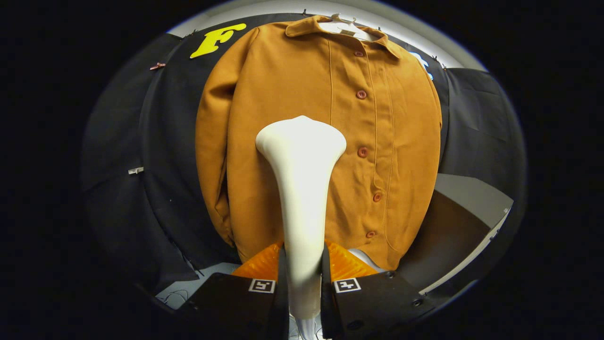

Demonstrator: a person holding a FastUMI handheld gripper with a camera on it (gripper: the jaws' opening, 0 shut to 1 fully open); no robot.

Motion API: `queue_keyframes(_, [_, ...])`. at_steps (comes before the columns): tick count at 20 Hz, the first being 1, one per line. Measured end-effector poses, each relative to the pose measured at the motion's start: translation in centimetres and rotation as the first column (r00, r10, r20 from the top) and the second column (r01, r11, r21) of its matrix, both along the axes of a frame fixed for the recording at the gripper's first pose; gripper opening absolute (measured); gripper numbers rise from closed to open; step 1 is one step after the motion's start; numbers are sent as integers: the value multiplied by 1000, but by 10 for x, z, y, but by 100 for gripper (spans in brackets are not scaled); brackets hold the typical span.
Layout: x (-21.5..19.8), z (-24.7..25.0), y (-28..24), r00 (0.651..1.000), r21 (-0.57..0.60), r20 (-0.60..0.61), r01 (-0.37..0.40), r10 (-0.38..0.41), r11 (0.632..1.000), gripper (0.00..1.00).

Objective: Iron the clothes twice with a garment steamer, once on the left side and once on the right side.

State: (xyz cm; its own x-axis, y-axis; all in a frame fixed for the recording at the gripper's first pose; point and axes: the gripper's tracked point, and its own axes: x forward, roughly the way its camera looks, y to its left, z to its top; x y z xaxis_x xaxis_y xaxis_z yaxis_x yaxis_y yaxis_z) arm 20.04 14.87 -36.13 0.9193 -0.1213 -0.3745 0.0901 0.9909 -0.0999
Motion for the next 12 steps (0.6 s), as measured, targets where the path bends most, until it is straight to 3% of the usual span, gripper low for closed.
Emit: queue_keyframes(12, [-32, -57, -17, 995, 13, -100, 13, -11, 1000, 30])
